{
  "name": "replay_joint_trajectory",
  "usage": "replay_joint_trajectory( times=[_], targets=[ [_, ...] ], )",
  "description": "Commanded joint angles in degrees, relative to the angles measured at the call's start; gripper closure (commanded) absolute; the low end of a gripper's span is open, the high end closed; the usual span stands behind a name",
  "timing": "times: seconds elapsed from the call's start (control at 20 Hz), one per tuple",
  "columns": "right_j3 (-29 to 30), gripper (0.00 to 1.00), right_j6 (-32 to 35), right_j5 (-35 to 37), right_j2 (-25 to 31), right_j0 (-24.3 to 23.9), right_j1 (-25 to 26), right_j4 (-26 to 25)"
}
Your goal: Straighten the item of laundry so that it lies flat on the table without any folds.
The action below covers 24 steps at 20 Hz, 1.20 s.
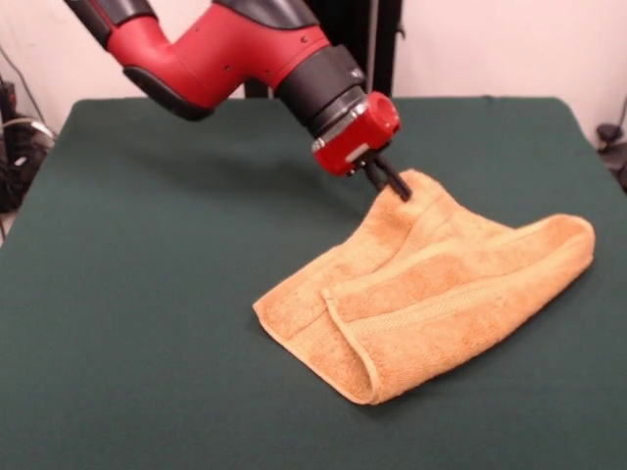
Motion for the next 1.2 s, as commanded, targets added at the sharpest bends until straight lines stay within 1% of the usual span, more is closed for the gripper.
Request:
replay_joint_trajectory(
  times=[0.05, 0.2, 0.25, 0.3, 0.4, 0.45, 0.5, 0.55, 0.65, 0.75, 0.85, 0.95, 1.1, 1.2],
  targets=[
    [-4.5, 1.0, -12.2, 12.3, 0.3, -2.1, -3.0, 0.9],
    [-2.6, 1.0, -19.5, 19.3, 1.4, -7.2, -6.6, 2.2],
    [-1.9, 1.0, -22.2, 22.0, 2.0, -9.0, -8.7, 2.8],
    [-1.4, 1.0, -25.1, 25.0, 2.3, -10.4, -12.0, 3.3],
    [-1.5, 1.0, -33.1, 33.3, 3.9, -14.0, -17.2, 5.1],
    [-2.1, 1.0, -36.8, 37.5, 4.8, -15.1, -18.6, 6.3],
    [-2.3, 1.0, -37.5, 39.2, 5.5, -15.9, -18.6, 6.9],
    [-2.3, 1.0, -36.1, 38.2, 5.2, -15.2, -19.4, 5.4],
    [-2.3, 1.0, -32.5, 35.1, 4.9, -14.1, -16.7, 3.0],
    [-1.9, 1.0, -27.6, 31.2, 4.1, -11.2, -14.0, 0.4],
    [-1.9, 1.0, -25.0, 28.5, 3.5, -8.7, -12.7, -1.6],
    [-1.4, 1.0, -25.0, 28.5, 3.8, -8.7, -12.8, -1.1],
    [-2.6, 1.0, -27.3, 31.3, 4.4, -9.8, -13.6, 1.5],
    [-3.9, 1.0, -27.2, 30.4, 4.0, -9.0, -13.4, 0.8]
  ],
)
